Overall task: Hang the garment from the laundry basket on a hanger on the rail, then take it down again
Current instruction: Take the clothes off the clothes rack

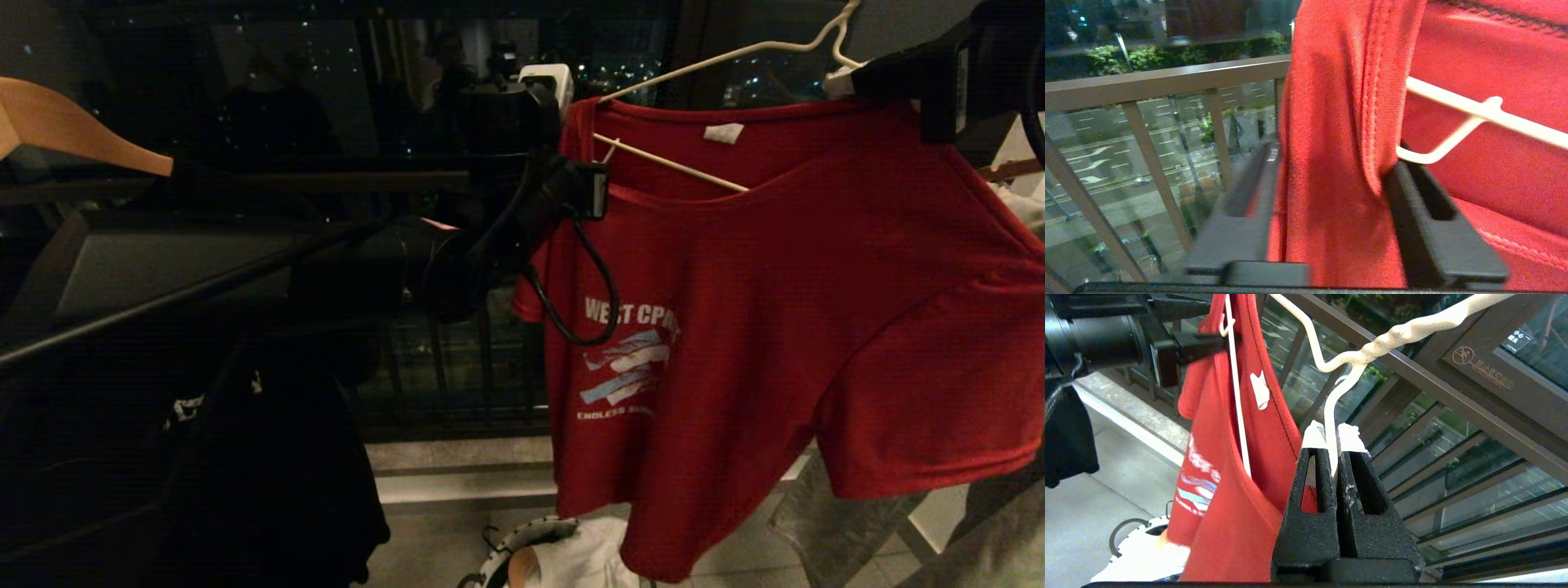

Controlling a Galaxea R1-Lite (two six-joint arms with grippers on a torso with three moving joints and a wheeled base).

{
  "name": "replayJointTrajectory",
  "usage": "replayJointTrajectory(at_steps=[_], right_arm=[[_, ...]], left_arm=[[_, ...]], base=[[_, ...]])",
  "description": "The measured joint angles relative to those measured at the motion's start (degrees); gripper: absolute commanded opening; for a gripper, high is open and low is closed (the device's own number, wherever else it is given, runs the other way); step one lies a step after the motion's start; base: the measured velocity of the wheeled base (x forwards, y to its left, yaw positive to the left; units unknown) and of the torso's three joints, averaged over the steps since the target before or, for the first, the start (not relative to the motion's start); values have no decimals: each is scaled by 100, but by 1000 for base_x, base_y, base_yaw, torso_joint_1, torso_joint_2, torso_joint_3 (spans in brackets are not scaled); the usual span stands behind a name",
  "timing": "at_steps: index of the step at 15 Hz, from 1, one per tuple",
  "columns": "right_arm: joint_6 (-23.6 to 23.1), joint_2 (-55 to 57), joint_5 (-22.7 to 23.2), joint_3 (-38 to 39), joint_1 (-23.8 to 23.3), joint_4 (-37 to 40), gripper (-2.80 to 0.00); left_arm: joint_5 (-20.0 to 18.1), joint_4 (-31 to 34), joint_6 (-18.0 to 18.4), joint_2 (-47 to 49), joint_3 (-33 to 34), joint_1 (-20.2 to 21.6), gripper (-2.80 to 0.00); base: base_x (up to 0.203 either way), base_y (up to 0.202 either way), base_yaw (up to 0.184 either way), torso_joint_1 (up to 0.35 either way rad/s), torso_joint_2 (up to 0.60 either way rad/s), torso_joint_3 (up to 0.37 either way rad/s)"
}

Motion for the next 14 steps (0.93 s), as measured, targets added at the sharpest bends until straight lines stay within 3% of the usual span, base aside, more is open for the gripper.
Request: replayJointTrajectory(at_steps=[10,14], right_arm=[[-41,143,-71,-33,-9,-117,-280],[-125,240,-99,-27,0,-140,-280]], left_arm=[[179,-11,-5,-60,37,-24,-280],[182,-11,7,-328,30,-304,-280]], base=[[0,0,0,0,0,0],[0,0,0,0,0,0]])
